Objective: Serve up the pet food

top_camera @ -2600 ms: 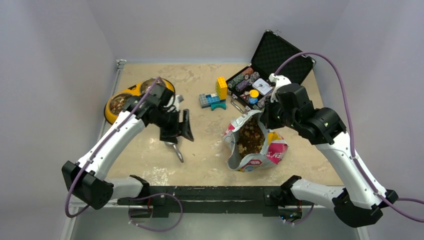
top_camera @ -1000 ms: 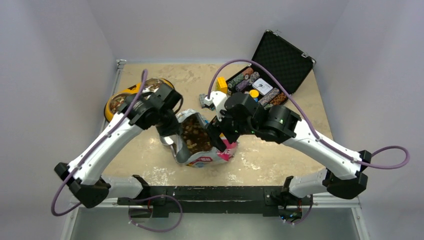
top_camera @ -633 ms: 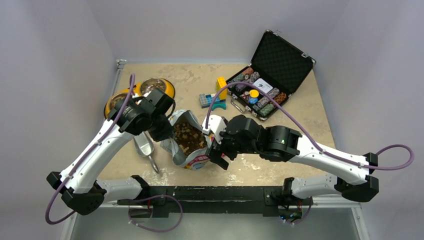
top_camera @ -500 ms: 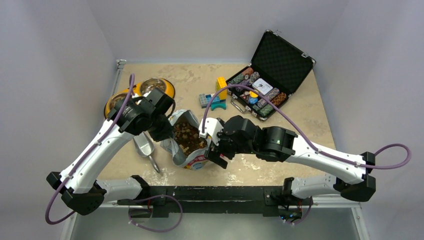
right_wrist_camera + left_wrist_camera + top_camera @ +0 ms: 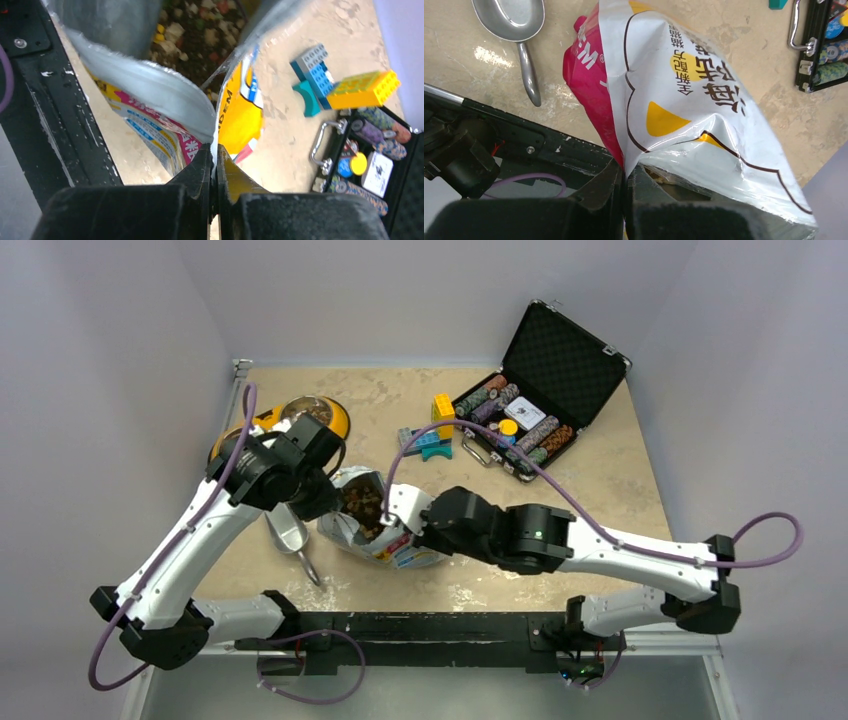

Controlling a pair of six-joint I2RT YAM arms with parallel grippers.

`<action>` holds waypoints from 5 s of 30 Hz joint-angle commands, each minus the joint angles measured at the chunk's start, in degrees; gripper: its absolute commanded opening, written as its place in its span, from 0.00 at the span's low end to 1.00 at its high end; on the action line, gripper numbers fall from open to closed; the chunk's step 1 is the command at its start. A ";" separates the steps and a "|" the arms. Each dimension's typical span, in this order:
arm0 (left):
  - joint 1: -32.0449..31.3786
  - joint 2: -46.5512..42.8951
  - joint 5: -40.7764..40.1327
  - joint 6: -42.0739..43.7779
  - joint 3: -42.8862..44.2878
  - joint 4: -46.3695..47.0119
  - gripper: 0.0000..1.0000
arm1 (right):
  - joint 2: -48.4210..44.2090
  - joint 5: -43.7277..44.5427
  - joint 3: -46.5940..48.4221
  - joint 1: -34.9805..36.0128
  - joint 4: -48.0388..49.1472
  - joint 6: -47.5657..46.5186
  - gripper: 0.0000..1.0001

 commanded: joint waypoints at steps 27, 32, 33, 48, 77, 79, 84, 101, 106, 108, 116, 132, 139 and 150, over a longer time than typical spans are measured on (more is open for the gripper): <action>1.77 -22.33 8.47 -51.71 -13.63 12.34 1.00 | -8.97 -10.59 5.79 -7.36 -6.13 3.02 0.00; 1.71 -20.47 8.69 -50.93 -11.73 13.19 0.99 | -10.35 -10.21 3.78 -7.36 -6.54 2.70 0.00; 1.73 -20.23 7.86 -51.71 -10.87 11.87 0.97 | -10.72 -10.02 3.40 -7.36 -6.42 2.70 0.00; 1.73 -14.10 15.29 -54.48 -13.97 3.20 0.66 | -10.95 -6.30 3.08 -8.14 -5.30 0.65 0.00; 9.12 -16.10 20.85 -44.27 -11.04 4.19 0.00 | 11.61 -18.96 24.95 -0.69 -12.26 -11.73 0.74; 9.31 -16.46 20.36 -44.29 -10.76 4.79 0.00 | 11.84 -20.43 23.81 1.05 -11.61 -11.91 0.74; 9.82 -16.39 19.94 -43.96 -9.71 4.70 0.00 | 10.82 -16.83 19.15 2.63 -7.55 -9.93 0.77; 10.04 -16.69 21.20 -44.37 -9.84 4.78 0.00 | 2.71 -13.83 17.39 3.19 -8.64 -3.38 0.81; 10.08 -15.96 22.31 -44.37 -8.54 4.63 0.00 | 2.70 -13.86 14.84 3.45 -6.90 -2.81 0.80; 10.08 -16.04 21.76 -44.43 -8.09 4.03 0.00 | 2.07 -11.59 11.90 3.16 -4.69 -3.84 0.81; 10.01 -16.27 20.90 -44.42 -8.32 2.93 0.00 | -5.71 -4.17 1.89 1.60 -3.48 -4.57 0.81; 10.00 -17.46 21.35 -46.45 -10.53 3.30 0.00 | -13.60 -4.20 -4.39 1.10 -3.24 -1.54 0.75; 10.00 -17.30 19.79 -45.96 -9.18 -0.21 0.02 | -10.61 -3.12 -4.04 0.12 -2.24 -1.47 0.26; 9.93 -17.47 17.70 -45.68 -8.79 -12.82 0.50 | -15.67 -6.65 -6.15 -0.29 -1.33 -2.30 0.00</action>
